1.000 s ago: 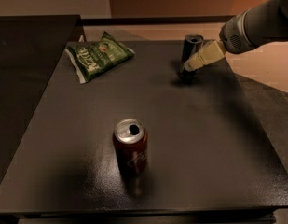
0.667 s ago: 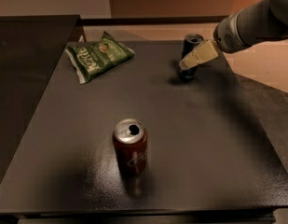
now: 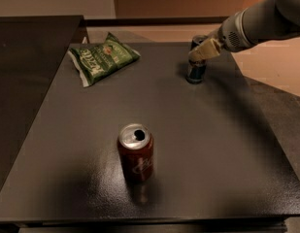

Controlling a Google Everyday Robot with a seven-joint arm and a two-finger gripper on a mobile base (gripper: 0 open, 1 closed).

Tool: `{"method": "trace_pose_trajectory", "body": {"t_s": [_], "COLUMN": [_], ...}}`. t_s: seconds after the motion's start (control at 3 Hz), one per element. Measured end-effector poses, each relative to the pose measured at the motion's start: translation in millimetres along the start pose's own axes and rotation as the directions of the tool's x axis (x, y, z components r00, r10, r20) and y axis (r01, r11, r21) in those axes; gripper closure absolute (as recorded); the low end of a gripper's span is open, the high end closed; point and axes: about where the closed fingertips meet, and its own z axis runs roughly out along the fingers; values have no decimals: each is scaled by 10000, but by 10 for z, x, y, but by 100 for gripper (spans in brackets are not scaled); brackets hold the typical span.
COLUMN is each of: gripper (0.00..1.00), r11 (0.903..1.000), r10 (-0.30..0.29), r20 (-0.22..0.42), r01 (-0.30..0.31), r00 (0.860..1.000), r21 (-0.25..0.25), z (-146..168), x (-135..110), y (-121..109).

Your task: Move redbull can near coke can

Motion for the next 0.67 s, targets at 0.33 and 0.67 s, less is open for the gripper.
{"method": "trace_pose_trajectory", "body": {"t_s": [0.33,0.67], "gripper": [65,87], "r11": [9996,9965], "r10": [69,-39], "r20": [149,354], "r01": [-65,68], "r00": [9999,9994], "r21": [-280,-830], "z": [-16,-110], "x": [-12,-32], "y": [34,189]}}
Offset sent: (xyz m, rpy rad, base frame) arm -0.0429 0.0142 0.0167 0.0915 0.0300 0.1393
